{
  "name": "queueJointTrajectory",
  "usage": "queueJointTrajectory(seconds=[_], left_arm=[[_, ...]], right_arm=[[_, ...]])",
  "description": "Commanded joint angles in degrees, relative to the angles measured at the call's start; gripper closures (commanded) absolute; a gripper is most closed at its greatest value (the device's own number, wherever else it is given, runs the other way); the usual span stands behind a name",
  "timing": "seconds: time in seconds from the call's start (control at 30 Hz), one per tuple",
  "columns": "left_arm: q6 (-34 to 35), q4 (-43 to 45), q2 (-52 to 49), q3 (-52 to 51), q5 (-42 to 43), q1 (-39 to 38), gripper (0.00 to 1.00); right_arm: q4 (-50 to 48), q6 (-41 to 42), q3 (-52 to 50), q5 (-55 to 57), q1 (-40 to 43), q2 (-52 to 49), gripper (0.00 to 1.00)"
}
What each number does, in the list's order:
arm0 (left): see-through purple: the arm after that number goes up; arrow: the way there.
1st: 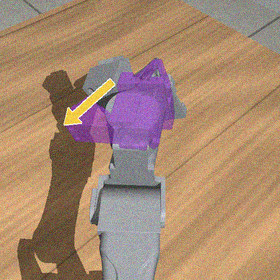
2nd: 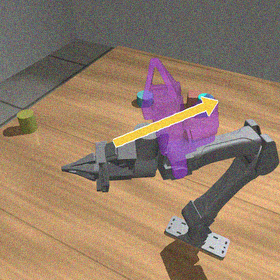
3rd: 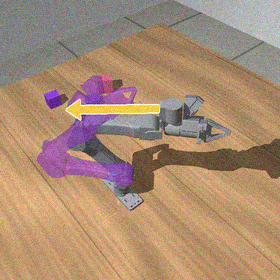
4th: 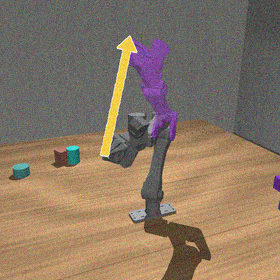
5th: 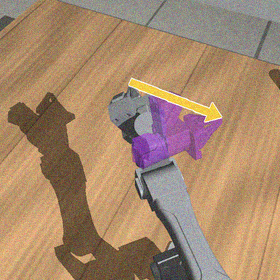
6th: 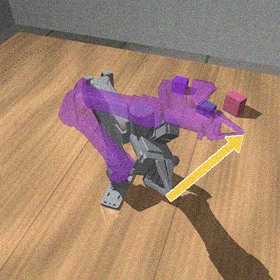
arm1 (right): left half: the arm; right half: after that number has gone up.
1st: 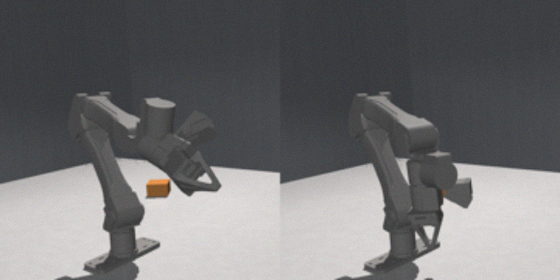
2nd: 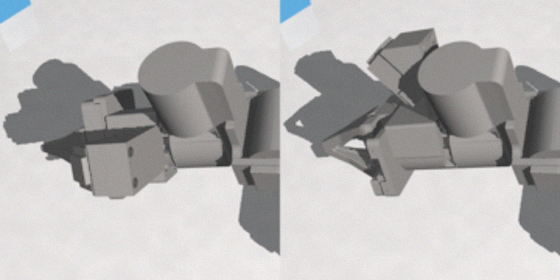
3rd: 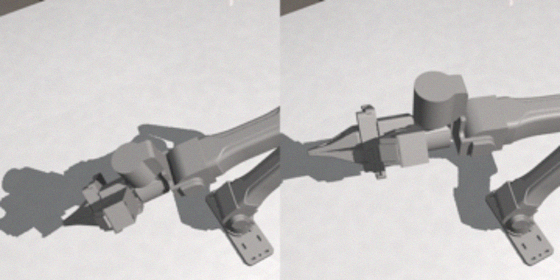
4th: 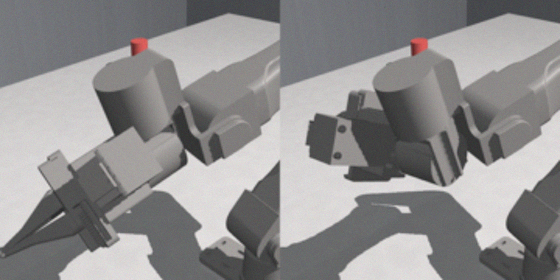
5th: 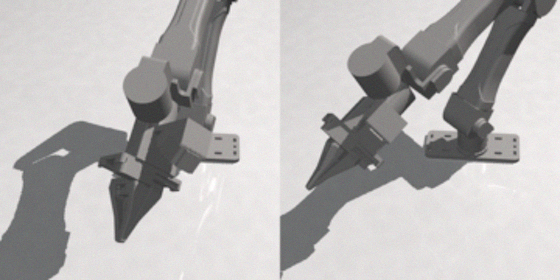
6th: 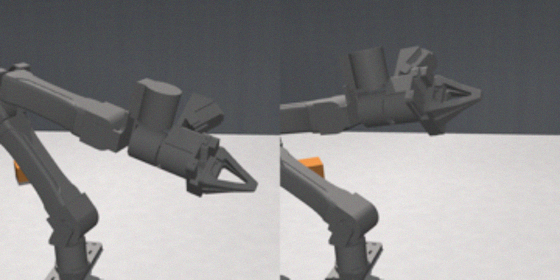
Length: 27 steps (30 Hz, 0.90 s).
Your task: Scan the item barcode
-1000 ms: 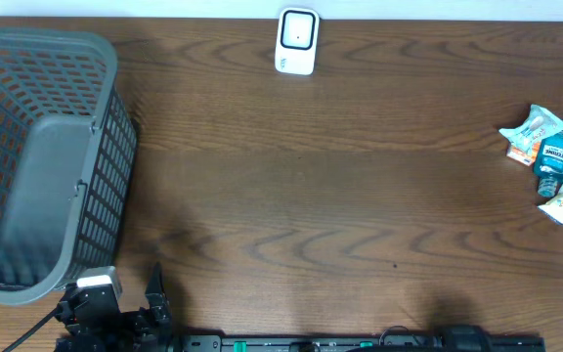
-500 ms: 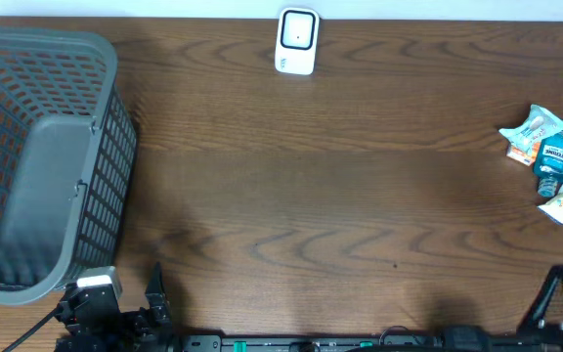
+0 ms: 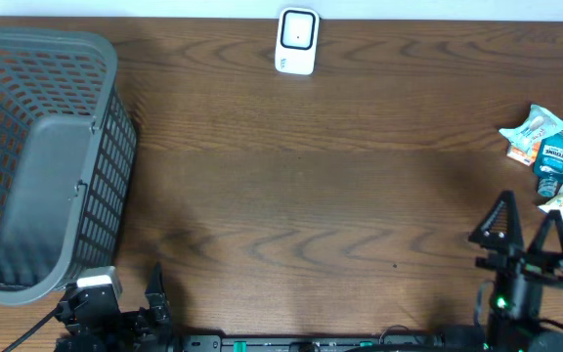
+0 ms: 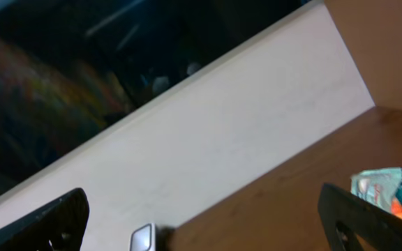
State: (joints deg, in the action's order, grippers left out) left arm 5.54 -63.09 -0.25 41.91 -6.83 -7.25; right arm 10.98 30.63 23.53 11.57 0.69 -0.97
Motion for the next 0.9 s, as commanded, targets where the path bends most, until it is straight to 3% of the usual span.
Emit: queueJointTrajectory(seconds=[0.0, 0.4, 0.73, 0.87], left_arm=[[-0.7, -0.1, 0.1, 0.2, -0.7, -0.2, 0.02], [-0.7, -0.1, 0.1, 0.2, -0.7, -0.2, 0.02], [-0.7, -0.1, 0.1, 0.2, -0.7, -0.2, 0.02], [-0.7, -0.1, 0.1, 0.2, -0.7, -0.2, 0.02]], right_arm=[[-5.5, 0.2, -6.6, 0.5, 0.9, 0.7, 0.01], [-14.7, 0.2, -23.1, 4.6, 0.8, 0.7, 0.01], [-9.5, -0.4, -23.2, 4.8, 0.7, 0.7, 0.01], [-8.0, -13.5, -23.2, 0.0, 0.7, 0.7, 0.01]])
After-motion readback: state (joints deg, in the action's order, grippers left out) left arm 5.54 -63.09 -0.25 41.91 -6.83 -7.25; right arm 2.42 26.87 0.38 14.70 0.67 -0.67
